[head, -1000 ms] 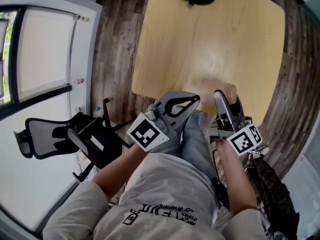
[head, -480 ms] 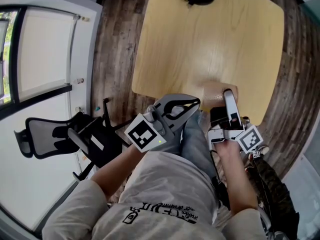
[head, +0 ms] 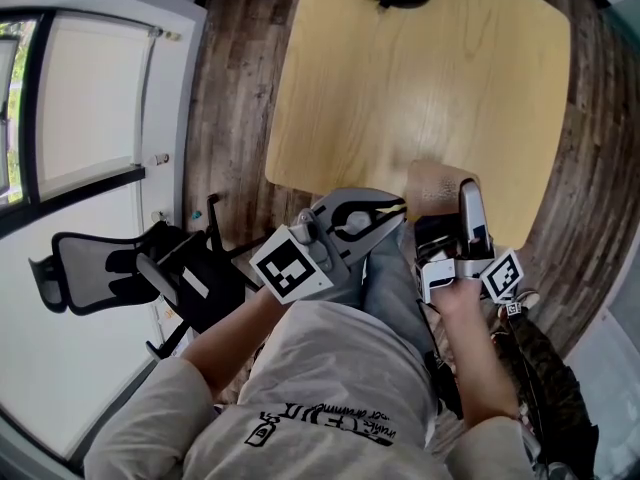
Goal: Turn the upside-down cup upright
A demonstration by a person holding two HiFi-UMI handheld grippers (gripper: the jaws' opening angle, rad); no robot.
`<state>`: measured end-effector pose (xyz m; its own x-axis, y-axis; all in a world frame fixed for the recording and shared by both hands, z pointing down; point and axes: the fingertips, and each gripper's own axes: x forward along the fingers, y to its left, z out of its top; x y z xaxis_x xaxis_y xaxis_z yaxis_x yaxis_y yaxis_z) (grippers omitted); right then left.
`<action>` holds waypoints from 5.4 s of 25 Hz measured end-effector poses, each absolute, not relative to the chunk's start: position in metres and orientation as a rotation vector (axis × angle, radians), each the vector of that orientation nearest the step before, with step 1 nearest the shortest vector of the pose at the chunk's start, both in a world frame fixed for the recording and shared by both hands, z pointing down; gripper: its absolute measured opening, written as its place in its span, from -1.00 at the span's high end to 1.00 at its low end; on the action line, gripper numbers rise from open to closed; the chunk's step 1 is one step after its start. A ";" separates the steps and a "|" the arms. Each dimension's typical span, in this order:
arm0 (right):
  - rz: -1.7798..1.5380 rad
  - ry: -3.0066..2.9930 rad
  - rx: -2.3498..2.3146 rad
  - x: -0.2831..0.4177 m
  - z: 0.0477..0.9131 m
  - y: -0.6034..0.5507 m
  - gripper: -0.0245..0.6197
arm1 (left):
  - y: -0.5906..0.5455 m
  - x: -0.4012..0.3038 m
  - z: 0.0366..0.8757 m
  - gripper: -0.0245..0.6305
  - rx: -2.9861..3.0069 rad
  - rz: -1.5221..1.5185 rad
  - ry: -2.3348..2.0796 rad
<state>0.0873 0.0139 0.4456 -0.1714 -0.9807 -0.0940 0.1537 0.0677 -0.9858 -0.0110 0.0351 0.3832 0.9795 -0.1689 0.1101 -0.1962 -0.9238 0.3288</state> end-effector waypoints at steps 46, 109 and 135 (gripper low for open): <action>-1.247 1.371 -0.908 0.086 0.433 0.016 -0.09 | 0.058 0.049 0.405 0.87 2.654 0.352 0.138; 0.276 3.220 -1.797 0.002 0.430 0.033 -0.09 | 0.077 0.031 0.416 0.86 2.591 1.703 0.390; -0.093 3.042 -1.985 0.024 0.446 0.035 -0.10 | 0.053 0.031 0.378 0.22 2.869 0.813 0.030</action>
<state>0.0244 0.0354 0.4455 -0.3199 -0.8484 0.4217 -0.8727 0.4371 0.2174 0.0306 0.0535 0.3777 0.8520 0.0623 0.5197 -0.0244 -0.9871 0.1583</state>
